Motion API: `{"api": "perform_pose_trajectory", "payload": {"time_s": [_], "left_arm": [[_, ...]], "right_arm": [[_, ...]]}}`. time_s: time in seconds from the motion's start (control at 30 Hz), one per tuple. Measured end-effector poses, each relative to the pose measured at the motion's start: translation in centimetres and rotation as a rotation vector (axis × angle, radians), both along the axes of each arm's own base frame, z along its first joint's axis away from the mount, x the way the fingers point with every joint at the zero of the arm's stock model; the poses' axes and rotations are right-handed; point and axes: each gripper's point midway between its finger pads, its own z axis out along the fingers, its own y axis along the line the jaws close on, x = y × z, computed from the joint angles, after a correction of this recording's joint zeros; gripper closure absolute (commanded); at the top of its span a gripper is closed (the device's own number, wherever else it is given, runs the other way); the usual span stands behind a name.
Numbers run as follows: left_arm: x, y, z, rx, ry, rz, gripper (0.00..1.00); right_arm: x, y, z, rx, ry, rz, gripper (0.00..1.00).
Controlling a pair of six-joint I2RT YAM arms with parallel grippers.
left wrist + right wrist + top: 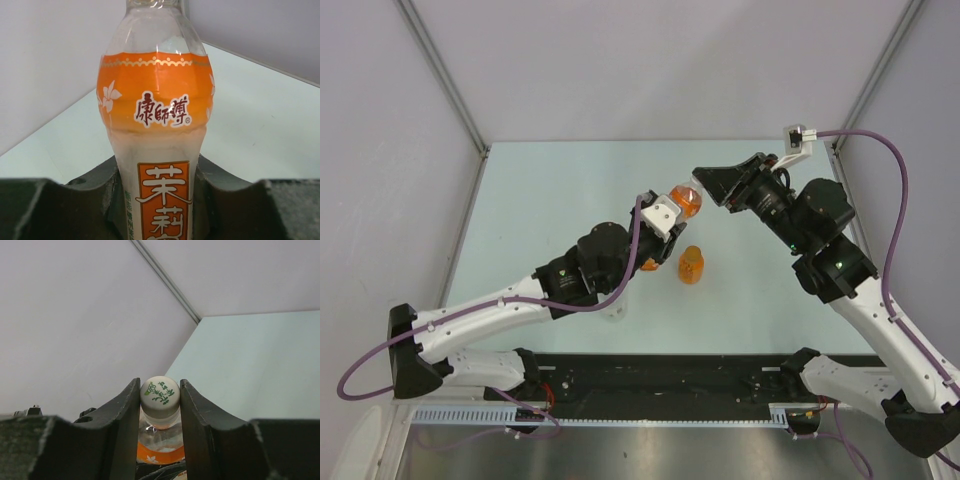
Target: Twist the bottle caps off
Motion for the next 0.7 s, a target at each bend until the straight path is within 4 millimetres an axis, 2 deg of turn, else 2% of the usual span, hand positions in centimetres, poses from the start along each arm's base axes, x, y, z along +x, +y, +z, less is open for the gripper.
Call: {"api": "perform_pose_trajectory", "payload": {"time_s": [0.03, 0.07, 0.1, 0.3, 0.43, 0.6, 0.7], "left_arm": [[0.0, 0.0, 0.0, 0.001, 0.000, 0.002, 1.00], [0.0, 0.0, 0.0, 0.001, 0.000, 0.003, 1.00], [0.0, 0.0, 0.0, 0.001, 0.000, 0.003, 1.00], [-0.2, -0.1, -0.1, 0.003, 0.003, -0.009, 1.00], [-1.1, 0.0, 0.1, 0.001, 0.015, -0.062, 1.00], [-3.7, 0.0, 1.5, -0.035, 0.037, -0.223, 1.00], [-5.9, -0.1, 3.0, -0.065, 0.061, -0.362, 1.00]], "right_arm": [[0.0, 0.0, 0.0, -0.001, 0.001, 0.001, 0.87], [0.0, 0.1, -0.1, -0.001, 0.001, 0.002, 0.99], [0.1, 0.1, -0.1, -0.002, 0.002, 0.002, 1.00], [0.0, 0.2, -0.2, -0.022, -0.015, 0.012, 1.00], [-0.8, 0.5, 0.1, -0.054, -0.058, 0.057, 1.00], [-3.5, 0.7, 1.6, -0.084, -0.171, 0.187, 1.00], [-6.0, 0.7, 2.9, -0.102, -0.277, 0.283, 1.00]]}}
